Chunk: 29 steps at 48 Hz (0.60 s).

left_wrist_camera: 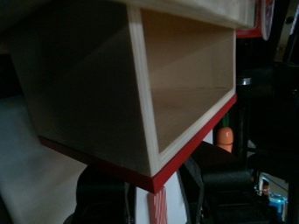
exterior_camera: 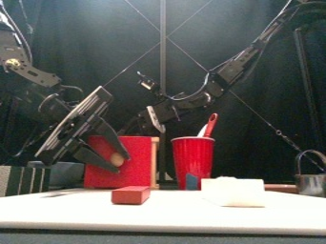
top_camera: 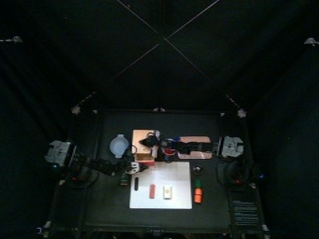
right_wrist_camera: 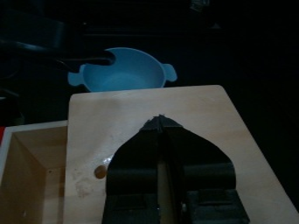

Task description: Open drawer

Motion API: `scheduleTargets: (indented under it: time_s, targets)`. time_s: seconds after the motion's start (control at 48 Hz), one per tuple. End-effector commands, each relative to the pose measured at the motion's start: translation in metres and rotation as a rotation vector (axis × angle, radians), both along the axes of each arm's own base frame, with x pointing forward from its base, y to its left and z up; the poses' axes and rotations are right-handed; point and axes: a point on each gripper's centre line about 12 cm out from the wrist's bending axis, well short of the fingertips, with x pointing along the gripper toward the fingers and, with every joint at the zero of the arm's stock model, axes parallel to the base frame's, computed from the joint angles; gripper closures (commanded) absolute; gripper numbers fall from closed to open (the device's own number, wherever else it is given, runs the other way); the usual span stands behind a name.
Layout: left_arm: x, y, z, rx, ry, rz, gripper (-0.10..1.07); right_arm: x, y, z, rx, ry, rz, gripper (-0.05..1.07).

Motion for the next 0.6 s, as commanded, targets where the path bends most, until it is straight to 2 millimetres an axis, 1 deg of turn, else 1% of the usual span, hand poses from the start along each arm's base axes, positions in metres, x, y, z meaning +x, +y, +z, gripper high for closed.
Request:
scheduleTargets:
  time_s: [0.0, 0.312, 0.583]
  targets:
    - [0.008, -0.006, 0.013, -0.015, -0.037, -0.016, 0.37, -0.003, 0.0, -0.002, 0.007, 0.02, -0.005, 1.01]
    - [0.007, -0.016, 0.011, -0.043, -0.004, -0.054, 0.37, -0.003, 0.0, -0.004, 0.009, 0.023, -0.006, 1.01]
    - [0.013, -0.022, 0.012, -0.068, 0.003, -0.063, 0.37, -0.003, 0.0, -0.005, 0.01, 0.024, -0.006, 1.01]
